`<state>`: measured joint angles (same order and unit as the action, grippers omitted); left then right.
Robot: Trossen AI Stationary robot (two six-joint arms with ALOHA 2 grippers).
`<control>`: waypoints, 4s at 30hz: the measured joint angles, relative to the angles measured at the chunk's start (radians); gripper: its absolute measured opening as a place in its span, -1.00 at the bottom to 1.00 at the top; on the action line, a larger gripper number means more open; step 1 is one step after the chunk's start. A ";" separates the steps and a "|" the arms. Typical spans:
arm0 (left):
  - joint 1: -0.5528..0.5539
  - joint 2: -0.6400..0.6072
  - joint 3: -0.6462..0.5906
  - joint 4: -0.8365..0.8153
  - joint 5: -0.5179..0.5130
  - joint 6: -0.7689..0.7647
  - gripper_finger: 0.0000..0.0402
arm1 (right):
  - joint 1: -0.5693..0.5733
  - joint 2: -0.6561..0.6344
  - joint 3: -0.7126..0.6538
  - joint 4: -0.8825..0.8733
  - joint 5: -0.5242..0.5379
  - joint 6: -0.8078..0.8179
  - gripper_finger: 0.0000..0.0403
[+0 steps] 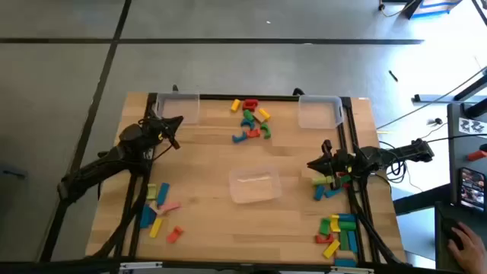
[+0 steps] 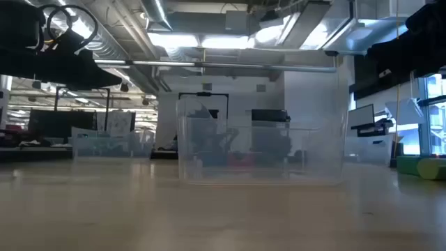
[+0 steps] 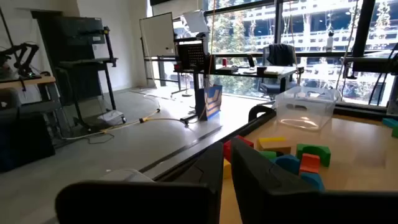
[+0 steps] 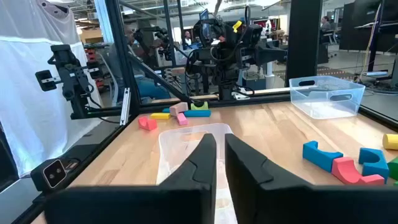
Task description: Sort blocks by size
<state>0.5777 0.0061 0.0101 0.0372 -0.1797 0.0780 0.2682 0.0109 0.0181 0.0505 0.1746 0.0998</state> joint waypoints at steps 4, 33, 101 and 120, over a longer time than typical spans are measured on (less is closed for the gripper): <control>0.000 0.000 0.000 0.000 0.000 0.000 -0.88 | 0.000 0.000 0.000 0.000 0.000 0.000 -0.84; 0.000 0.000 0.000 0.000 0.000 0.000 -0.88 | 0.000 0.000 0.000 0.000 0.000 0.000 -0.84; 0.000 0.000 0.000 0.025 0.000 -0.143 -0.88 | 0.000 0.000 0.000 0.059 0.104 -0.005 -0.84; -0.045 0.025 0.000 0.334 0.192 -0.129 -0.88 | 0.000 0.079 0.150 -0.021 0.498 -0.109 -0.84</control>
<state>0.5325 0.0311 0.0097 0.3711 0.0119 -0.0512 0.2680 0.0899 0.1683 0.0293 0.6725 -0.0097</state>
